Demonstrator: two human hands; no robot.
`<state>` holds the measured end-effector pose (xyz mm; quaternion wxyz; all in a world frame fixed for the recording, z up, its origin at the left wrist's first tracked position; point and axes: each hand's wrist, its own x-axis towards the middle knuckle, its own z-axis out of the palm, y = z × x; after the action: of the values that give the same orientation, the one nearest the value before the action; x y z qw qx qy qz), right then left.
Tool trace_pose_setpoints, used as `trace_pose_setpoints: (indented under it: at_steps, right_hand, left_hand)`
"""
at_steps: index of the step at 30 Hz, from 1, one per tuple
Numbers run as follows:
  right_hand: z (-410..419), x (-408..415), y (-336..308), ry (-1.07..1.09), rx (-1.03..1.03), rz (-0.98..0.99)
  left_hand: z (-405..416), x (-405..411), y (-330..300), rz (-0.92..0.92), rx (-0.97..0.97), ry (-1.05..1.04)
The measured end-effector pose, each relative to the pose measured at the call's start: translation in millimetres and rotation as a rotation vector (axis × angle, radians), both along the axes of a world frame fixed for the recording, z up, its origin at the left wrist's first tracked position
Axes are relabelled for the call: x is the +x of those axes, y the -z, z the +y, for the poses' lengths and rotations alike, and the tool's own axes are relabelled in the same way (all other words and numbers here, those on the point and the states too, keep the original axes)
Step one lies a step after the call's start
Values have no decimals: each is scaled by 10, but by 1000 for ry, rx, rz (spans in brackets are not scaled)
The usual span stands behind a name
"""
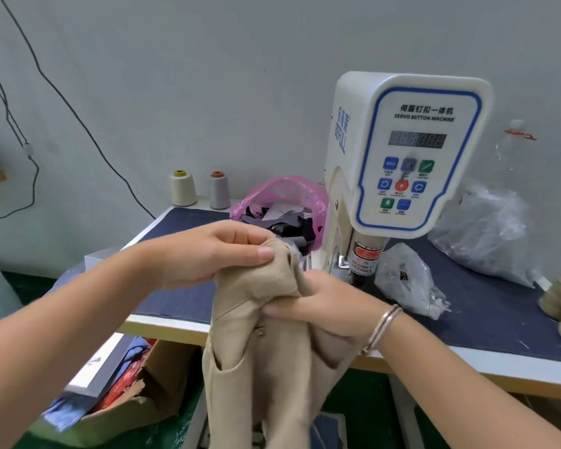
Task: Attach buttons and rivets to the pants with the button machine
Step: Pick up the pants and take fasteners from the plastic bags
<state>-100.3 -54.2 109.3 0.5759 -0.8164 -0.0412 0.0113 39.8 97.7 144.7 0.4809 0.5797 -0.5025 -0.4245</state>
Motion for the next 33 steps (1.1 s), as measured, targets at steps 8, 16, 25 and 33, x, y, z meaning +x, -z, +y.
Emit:
trace_pose_setpoints:
  at_steps: [8, 16, 25, 33]
  right_hand:
    - [-607, -400, 292, 353, 122, 160]
    - [-348, -626, 865, 556, -140, -521]
    - [-518, -610, 957, 332, -458, -90]
    - [-678, -529, 898, 417, 53, -227]
  left_hand:
    - [-6, -137, 496, 258, 212, 215]
    - [-335, -289, 767, 614, 84, -46]
    - [-491, -199, 830, 395, 89, -78]
    - [-704, -317, 1252, -571, -46, -368]
